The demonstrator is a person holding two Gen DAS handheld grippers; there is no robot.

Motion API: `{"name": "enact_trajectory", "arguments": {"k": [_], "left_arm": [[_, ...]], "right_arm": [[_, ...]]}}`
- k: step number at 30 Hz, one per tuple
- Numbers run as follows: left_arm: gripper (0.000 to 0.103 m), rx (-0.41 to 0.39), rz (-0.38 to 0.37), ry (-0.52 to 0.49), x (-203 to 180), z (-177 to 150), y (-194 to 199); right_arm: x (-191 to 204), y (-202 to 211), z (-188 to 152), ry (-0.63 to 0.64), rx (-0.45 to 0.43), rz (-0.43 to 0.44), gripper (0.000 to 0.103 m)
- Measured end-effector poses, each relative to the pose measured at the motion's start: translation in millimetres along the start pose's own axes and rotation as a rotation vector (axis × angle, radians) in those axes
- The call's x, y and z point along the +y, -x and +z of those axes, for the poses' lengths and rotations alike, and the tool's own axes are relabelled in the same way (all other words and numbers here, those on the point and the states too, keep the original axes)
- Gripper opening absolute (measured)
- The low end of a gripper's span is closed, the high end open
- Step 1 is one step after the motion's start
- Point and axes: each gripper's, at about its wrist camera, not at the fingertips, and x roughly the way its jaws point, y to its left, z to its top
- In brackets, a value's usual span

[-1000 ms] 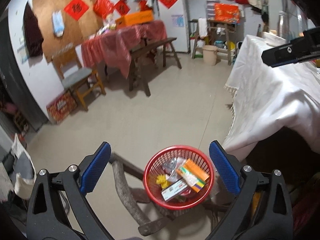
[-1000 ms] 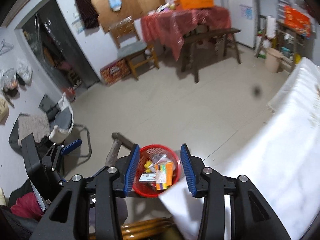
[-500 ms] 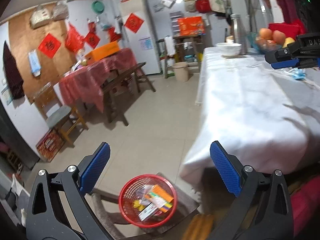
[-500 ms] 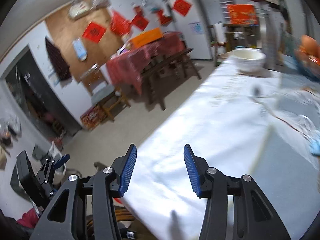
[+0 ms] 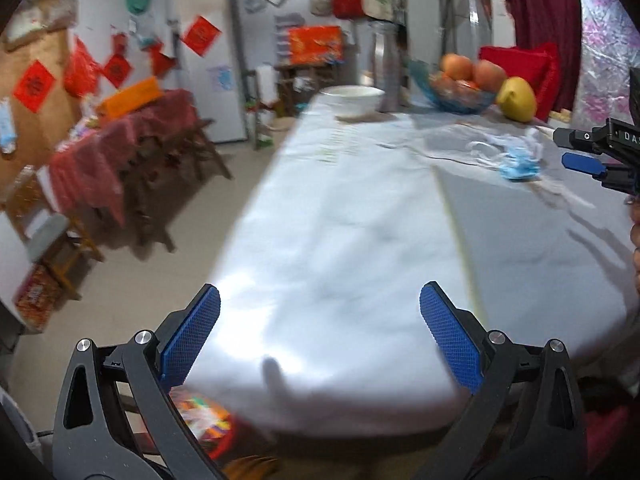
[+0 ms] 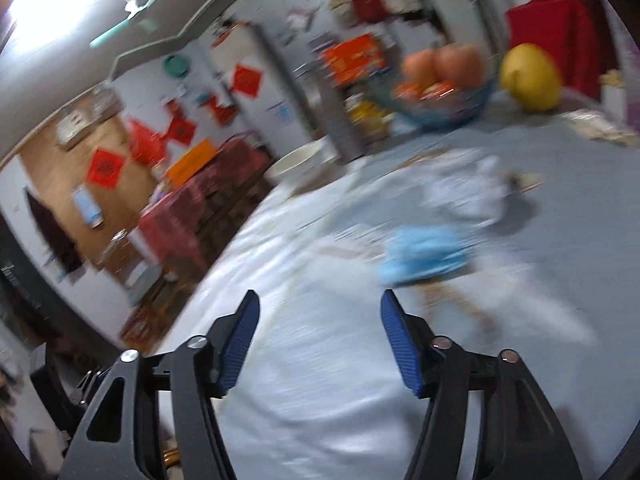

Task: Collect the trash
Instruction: 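Move both tools back over the table toward the mask and plastic bag, then grasp the blue face mask with the left tool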

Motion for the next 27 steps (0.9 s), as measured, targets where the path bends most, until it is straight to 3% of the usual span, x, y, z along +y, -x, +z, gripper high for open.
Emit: {"name": "enact_trajectory", "arguments": {"k": [4,7,12,19,24,27], "left_arm": [[0.096,0.060,-0.100,-0.037,-45.5,27.0,-33.6],[0.096,0.101,-0.186,-0.069,-84.0,46.3,-61.4],[0.096,0.165,-0.248,-0.105,-139.5,77.5,-104.3],[0.096,0.194,-0.311,-0.113,-196.4,117.3,-140.4],[0.096,0.180,-0.227,-0.134,-227.4,136.7,-168.1],[0.096,0.217,-0.189,-0.137,-226.4,137.8,-179.3]], "right_arm": [[-38.8,9.6,5.7,0.012,-0.066,-0.184,0.068],[-67.8,12.4,11.2,-0.035,-0.091,-0.230,0.073],[-101.0,14.9,10.4,-0.081,-0.116,-0.321,0.074],[-120.3,24.1,8.0,-0.189,-0.148,-0.262,0.077],[-121.4,28.1,5.3,-0.209,-0.149,-0.241,0.077],[-121.9,30.5,4.3,-0.219,-0.150,-0.225,0.077]]}}
